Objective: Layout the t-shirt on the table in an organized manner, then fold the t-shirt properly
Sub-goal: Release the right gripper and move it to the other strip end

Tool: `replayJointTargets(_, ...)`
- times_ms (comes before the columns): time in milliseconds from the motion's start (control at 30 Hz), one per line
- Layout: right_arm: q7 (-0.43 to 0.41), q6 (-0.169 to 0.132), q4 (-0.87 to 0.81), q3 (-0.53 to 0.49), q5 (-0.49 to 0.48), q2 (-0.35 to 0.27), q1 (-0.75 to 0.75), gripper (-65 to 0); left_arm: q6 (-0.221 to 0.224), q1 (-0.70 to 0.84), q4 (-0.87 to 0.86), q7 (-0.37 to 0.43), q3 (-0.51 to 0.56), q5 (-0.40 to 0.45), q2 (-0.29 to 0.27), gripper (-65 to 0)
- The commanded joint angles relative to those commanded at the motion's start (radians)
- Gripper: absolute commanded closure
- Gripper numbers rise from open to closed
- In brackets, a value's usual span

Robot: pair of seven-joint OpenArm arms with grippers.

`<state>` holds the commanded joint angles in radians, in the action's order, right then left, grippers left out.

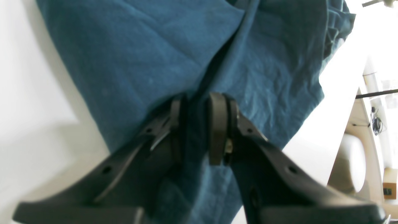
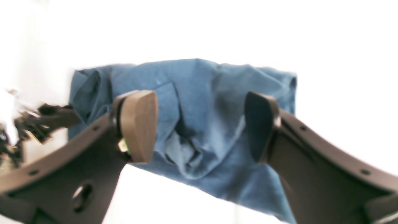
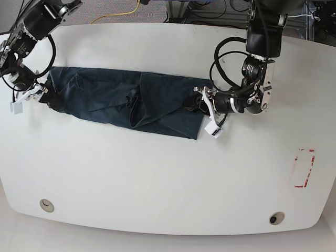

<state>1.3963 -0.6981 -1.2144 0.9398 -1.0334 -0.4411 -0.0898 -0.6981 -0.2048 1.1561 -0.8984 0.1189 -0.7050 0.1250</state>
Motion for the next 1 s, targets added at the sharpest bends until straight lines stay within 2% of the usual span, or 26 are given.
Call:
replayJointTargets(200,-0.010,0.000,0.041,-0.002,0.002,-0.046,0.003,-43.9,0.000,0.000,0.000,0.000,0.000,0.000,0.012,-10.0)
replayJointTargets(300,-0.013,0.000,0.101,0.002,0.002,-0.071,0.003,-50.7,0.000,0.000,0.000,0.000,0.000,0.000,0.017,-10.0)
replayJointTargets(333,-0.021,0.000,0.137,0.002,0.002,-0.078,0.005,-55.0,0.000,0.000,0.000,0.000,0.000,0.000,0.018,-10.0)
replayJointTargets(433,-0.041,0.000,0.198,0.000,0.002,-0.095,0.020,-60.4,0.000,0.000,0.000,0.000,0.000,0.000,0.018,-10.0)
replayJointTargets(667,-0.054,0.000,0.245,-0.005,0.002,-0.091,0.037,-59.1,0.000,0.000,0.000,0.000,0.000,0.000,0.020,-10.0)
replayJointTargets(900,-0.050,0.000,0.245,-0.012,0.002,-0.026,0.038,-59.1,0.000,0.000,0.000,0.000,0.000,0.000,0.020,-10.0)
replayJointTargets(1000,-0.050,0.000,0.244,-0.060,-0.002,0.000,0.038,-59.1,0.000,0.000,0.000,0.000,0.000,-0.002,0.020,-10.0)
